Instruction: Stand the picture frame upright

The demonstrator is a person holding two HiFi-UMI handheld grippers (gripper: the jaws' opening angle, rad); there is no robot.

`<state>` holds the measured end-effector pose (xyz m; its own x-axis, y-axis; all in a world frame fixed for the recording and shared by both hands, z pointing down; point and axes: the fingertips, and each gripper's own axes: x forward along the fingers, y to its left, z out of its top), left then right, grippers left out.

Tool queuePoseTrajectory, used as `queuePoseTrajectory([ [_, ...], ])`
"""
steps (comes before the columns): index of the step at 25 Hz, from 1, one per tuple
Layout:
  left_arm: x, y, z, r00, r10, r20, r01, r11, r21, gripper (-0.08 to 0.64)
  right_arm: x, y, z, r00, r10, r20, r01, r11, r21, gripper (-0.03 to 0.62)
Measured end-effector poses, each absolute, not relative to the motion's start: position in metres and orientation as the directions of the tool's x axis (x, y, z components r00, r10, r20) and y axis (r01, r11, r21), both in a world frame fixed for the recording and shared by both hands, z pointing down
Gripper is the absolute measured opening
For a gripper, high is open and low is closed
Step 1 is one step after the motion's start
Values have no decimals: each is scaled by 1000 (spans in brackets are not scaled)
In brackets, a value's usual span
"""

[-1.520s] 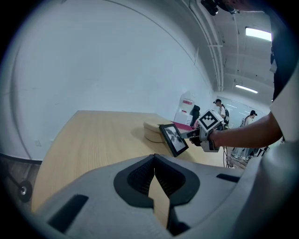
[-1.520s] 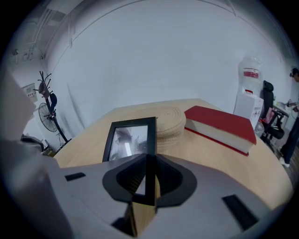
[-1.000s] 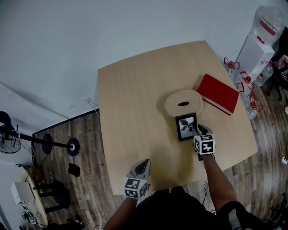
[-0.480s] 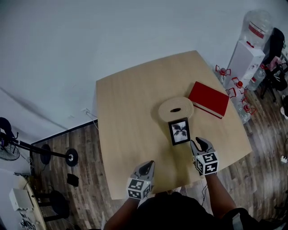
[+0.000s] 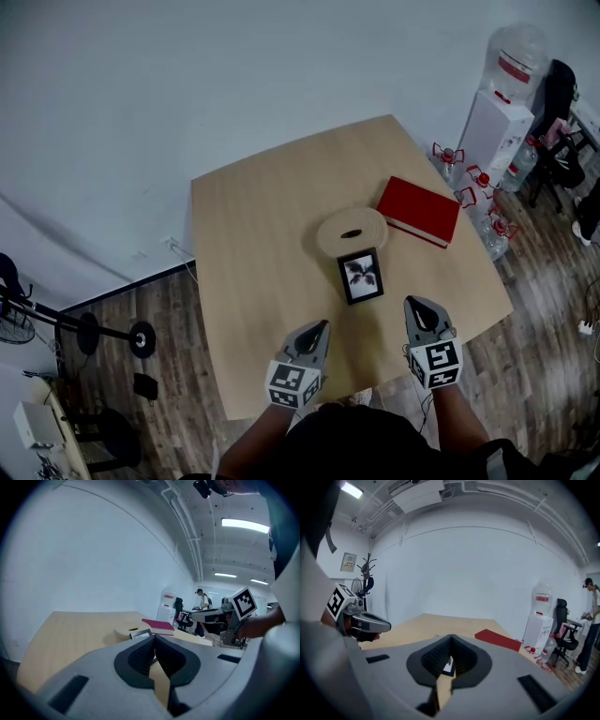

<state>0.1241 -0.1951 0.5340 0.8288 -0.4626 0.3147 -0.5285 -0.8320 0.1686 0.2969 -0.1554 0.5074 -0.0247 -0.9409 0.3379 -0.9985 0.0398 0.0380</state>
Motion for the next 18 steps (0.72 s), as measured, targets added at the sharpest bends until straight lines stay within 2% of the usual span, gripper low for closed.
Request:
queuePoseTrajectory([
  [4, 133, -197, 513, 846, -457, 274, -505, -851, 141, 5, 294, -159, 502, -26, -944, 330, -999, 32, 13, 9],
  [18, 119, -202, 507, 830, -487, 272, -530, -840, 115, 5, 291, -159, 499, -28, -952, 304, -1000, 25, -15, 9],
])
